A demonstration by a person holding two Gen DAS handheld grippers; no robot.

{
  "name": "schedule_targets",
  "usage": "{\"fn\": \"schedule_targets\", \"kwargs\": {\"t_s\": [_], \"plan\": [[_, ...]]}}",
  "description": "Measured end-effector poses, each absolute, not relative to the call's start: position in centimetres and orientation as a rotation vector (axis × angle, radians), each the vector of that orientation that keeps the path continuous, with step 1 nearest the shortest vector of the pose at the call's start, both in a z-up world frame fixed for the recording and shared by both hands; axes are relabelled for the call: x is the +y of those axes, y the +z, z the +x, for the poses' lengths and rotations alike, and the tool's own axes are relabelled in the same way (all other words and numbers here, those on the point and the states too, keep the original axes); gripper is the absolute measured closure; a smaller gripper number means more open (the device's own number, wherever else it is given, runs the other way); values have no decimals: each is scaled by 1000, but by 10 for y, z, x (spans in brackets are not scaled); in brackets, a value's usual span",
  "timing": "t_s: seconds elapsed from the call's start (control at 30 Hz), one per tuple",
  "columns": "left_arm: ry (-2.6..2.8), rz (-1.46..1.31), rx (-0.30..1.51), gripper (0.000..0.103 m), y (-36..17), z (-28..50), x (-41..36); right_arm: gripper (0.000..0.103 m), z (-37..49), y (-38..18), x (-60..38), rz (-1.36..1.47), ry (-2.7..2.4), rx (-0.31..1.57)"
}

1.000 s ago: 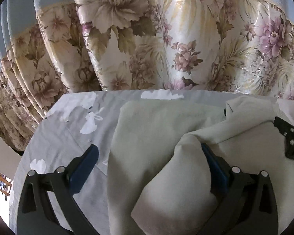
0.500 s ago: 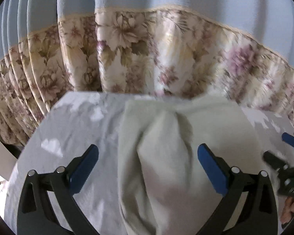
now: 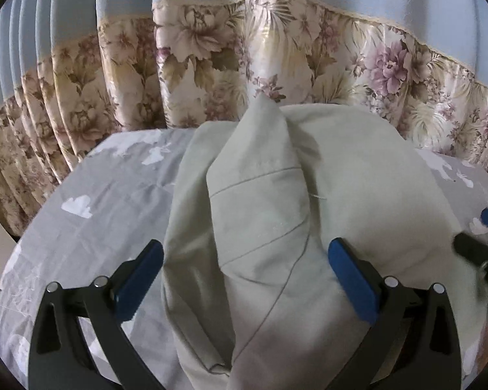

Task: Fold large clothes

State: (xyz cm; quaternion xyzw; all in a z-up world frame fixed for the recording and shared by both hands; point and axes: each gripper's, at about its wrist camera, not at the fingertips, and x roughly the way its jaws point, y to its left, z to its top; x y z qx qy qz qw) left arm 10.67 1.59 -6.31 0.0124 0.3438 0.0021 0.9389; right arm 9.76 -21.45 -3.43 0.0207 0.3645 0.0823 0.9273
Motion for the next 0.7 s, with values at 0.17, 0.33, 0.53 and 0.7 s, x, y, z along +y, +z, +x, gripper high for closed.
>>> {"fn": "schedule_targets", "kwargs": {"t_s": [0.17, 0.33, 0.53, 0.7], "plan": [[-7, -11, 729, 1, -64, 109, 21, 3, 98, -34, -212, 104, 208, 779], [-8, -27, 738, 2, -68, 109, 20, 3, 115, -46, -201, 131, 219, 832], [-34, -109, 779, 2, -72, 115, 30, 7, 137, -64, -201, 264, 314, 951], [-34, -122, 787, 2, -73, 118, 29, 56, 128, -54, -187, 166, 382, 898]]}}
